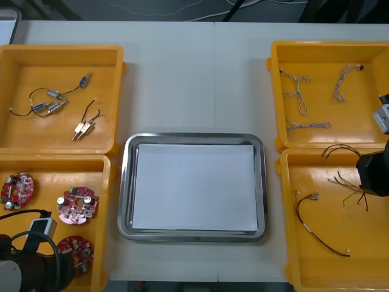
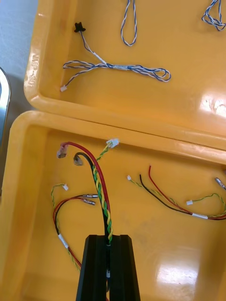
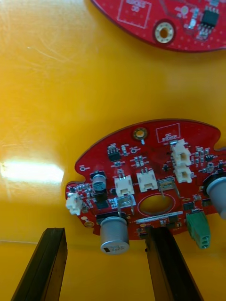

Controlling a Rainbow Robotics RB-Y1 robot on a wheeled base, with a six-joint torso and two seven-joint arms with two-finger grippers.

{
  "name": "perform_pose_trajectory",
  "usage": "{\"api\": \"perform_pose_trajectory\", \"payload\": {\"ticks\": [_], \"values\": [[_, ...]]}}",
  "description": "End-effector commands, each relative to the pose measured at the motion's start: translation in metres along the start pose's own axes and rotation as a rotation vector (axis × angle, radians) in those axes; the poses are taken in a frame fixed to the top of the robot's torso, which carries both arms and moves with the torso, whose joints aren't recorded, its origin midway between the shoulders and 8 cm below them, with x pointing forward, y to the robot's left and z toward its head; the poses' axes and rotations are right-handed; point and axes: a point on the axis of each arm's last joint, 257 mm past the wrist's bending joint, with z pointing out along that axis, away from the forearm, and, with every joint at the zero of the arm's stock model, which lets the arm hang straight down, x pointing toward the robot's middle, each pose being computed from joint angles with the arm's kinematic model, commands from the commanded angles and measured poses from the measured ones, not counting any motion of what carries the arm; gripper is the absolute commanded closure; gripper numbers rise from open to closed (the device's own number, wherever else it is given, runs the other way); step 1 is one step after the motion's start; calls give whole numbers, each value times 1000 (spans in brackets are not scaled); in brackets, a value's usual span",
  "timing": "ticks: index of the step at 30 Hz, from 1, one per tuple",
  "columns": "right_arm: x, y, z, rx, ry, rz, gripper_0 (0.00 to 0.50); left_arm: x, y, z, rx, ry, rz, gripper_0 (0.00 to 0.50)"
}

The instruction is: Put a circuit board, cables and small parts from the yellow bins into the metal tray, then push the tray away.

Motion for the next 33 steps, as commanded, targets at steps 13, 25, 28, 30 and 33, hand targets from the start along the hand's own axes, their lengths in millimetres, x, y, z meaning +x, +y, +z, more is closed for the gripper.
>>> {"api": "perform_pose_trajectory", "payload": {"ticks": [13,25,28,30,33], "values": [[-10,22,10,-10,8,18,500,-3,-14,6,15,-5,69,9],[-8,21,13,-10,22,35,500,-13,-14,4,17,-26,66,25],[-8,21,13,-12,22,36,500,-16,-14,4,17,-32,64,24],[-8,21,13,-12,22,36,500,-17,-15,4,19,-34,62,25],[-8,21,13,-12,22,36,500,-17,-15,4,19,-33,59,53]]}}
